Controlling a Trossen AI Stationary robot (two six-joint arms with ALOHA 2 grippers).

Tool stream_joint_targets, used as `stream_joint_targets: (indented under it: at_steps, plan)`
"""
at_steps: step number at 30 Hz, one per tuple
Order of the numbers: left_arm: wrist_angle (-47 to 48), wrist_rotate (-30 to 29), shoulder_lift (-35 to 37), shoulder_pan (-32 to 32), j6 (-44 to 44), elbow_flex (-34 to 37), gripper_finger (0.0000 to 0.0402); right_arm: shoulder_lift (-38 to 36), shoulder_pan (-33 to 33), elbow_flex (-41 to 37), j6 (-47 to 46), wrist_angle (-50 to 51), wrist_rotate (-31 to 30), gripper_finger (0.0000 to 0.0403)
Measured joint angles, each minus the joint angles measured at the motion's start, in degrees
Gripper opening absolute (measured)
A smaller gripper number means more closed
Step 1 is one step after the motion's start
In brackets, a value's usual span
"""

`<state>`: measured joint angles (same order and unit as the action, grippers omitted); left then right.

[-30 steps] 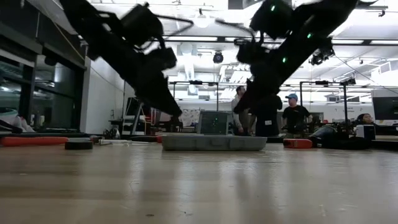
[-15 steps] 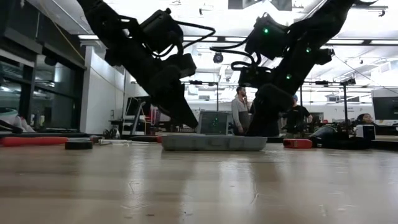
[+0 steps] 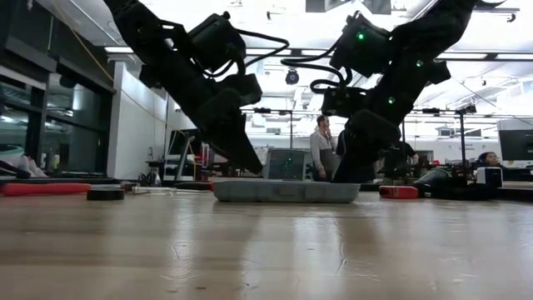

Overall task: Prefit tool cases
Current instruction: Remove the orange bit driver handle from the gray tool case

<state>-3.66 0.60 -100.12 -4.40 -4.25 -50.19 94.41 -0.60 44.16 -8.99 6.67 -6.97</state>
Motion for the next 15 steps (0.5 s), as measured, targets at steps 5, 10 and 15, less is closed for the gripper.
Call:
stream_joint_targets:
  at_steps: [5, 10, 15]
  plan:
    - [0.0, 0.0, 0.0, 0.0, 0.0, 0.0, 0.0136, 0.0, 0.0, 0.0, -0.1, 0.1, 0.0, 0.0000]
    - [0.0, 0.0, 0.0, 0.0, 0.0, 0.0, 0.0135, 0.0, 0.0, 0.0, -0.2, 0.9, 0.0, 0.0000]
    - [0.0, 0.0, 0.0, 0.0, 0.0, 0.1, 0.0136, 0.0, 0.0, 0.0, -0.2, 1.0, 0.0, 0.0000]
